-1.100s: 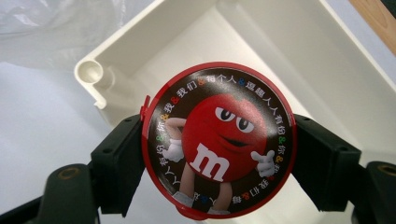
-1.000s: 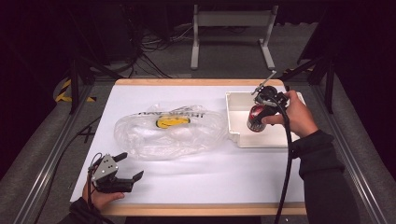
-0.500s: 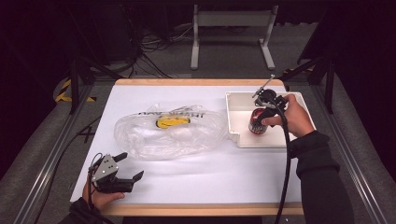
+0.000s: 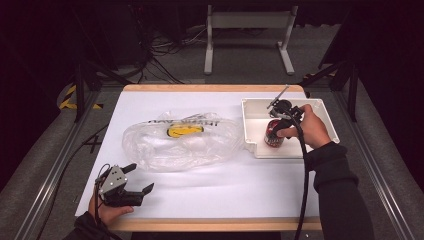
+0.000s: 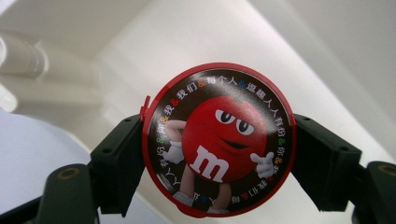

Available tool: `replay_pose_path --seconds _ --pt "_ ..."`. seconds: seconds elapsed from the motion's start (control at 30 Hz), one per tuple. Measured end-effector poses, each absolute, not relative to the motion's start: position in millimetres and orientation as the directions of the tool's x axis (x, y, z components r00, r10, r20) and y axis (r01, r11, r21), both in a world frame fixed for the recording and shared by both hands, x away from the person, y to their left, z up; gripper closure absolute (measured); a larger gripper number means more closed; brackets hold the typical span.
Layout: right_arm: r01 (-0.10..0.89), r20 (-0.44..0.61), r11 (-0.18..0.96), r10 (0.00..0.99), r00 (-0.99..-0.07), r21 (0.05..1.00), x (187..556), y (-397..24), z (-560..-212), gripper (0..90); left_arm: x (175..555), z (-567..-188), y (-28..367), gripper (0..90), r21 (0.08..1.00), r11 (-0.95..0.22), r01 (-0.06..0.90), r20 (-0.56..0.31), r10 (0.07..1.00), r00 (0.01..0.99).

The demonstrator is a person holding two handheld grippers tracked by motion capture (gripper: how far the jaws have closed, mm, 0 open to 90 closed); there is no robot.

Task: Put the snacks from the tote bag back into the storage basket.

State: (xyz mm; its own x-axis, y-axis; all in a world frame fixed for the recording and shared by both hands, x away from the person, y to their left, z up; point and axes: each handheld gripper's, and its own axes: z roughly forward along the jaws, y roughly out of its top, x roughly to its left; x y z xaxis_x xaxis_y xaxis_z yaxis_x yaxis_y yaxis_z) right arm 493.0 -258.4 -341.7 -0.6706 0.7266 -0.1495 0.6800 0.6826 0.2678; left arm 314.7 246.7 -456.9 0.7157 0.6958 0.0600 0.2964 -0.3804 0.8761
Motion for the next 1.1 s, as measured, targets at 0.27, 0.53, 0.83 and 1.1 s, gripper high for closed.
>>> replay_pose_path --seconds 0.27,0.53,0.83,1.1 --pt "0.688 -0.141 0.677 0.732 -0.666 0.263 496.1 -258.2 -345.9 24.6 314.5 -457.0 246.4 10.2 0.875 -0.381 0.299 0.058 0.695 0.717" --pt "0.697 -0.128 0.671 0.737 -0.664 0.252 500.0 -258.1 -357.7 24.4 314.9 -457.1 246.7 10.1 0.877 -0.378 0.297 0.058 0.697 0.715" --pt "0.702 -0.120 0.660 0.746 -0.655 0.268 499.8 -260.0 -359.7 23.7 314.6 -457.0 246.7 10.1 0.876 -0.380 0.297 0.061 0.698 0.713" --pt "0.694 -0.138 0.674 0.735 -0.664 0.253 501.0 -257.7 -363.9 23.0 314.8 -457.0 246.6 10.1 0.876 -0.380 0.298 0.060 0.698 0.714"
